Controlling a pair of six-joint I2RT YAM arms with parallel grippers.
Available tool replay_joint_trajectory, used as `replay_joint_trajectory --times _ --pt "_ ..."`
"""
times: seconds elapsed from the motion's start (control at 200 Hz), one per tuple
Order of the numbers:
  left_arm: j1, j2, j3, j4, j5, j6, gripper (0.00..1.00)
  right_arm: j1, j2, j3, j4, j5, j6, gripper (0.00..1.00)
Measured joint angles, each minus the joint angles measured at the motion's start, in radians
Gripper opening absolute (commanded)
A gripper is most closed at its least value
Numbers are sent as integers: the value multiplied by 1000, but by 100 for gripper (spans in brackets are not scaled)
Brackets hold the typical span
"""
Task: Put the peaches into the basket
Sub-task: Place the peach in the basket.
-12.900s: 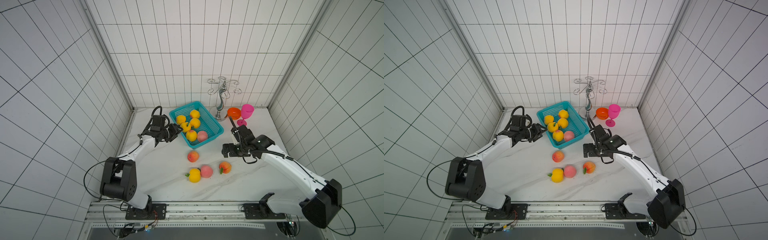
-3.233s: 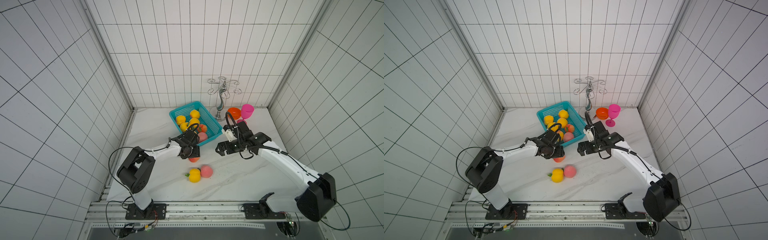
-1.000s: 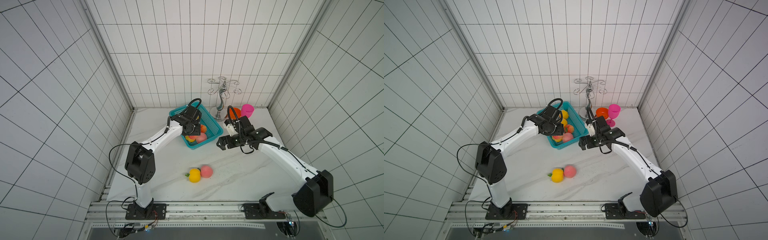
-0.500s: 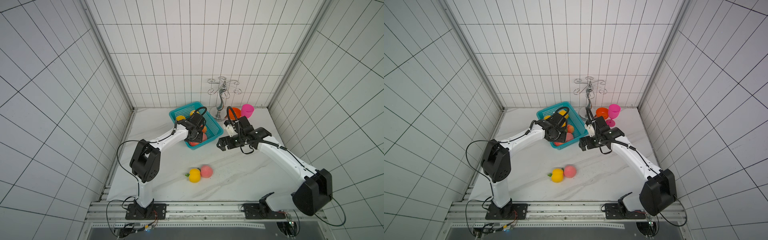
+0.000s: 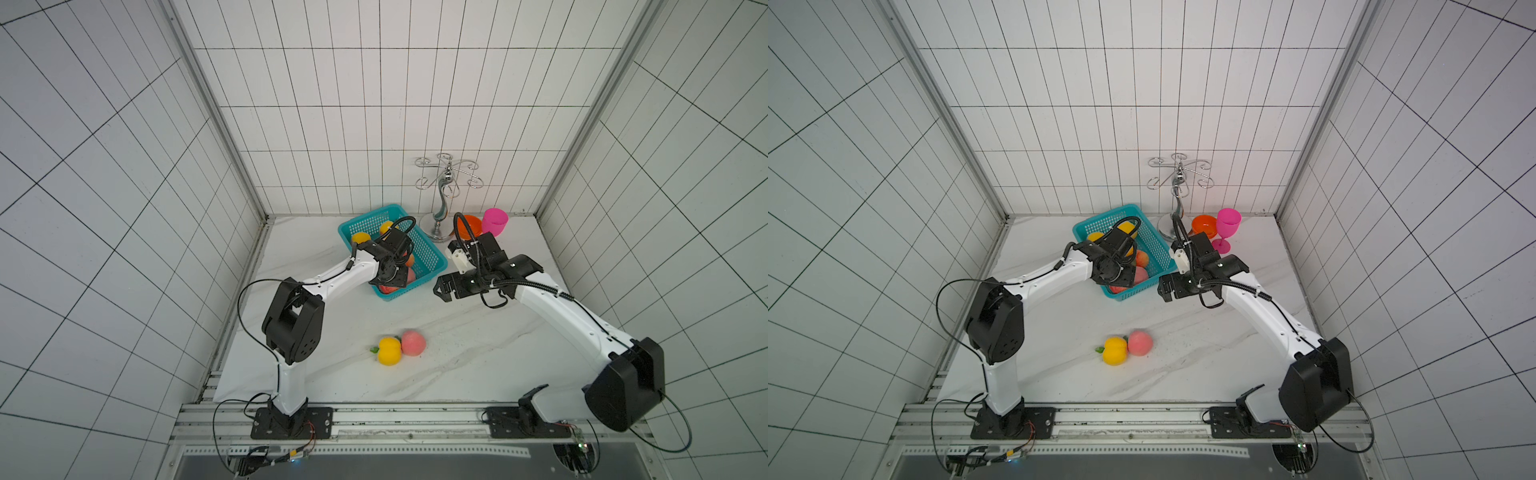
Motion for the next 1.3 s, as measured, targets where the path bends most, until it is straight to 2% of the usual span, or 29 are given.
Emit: replay_joint_trajectory --times 0.215,0.385,0.63,0.819,1.009,1.299 --pt "0 -7 -7 2 0 -1 75 0 0 0 0 3 0 99" --pt "0 -27 -8 0 -1 -9 80 0 0 0 -1 13 -1 99" --pt "-12 -120 -9 -27 -38 -34 81 0 -15 0 -6 24 -4 99" --pt "-58 -230 -31 -64 -84 -82 81 0 -87 -26 3 17 0 99" --pt "-128 -317 -117 -106 -131 -146 84 0 -182 -133 8 -2 14 99" --pt "-187 -432 -225 -148 -137 -205 87 30 -270 -197 3 -1 66 98"
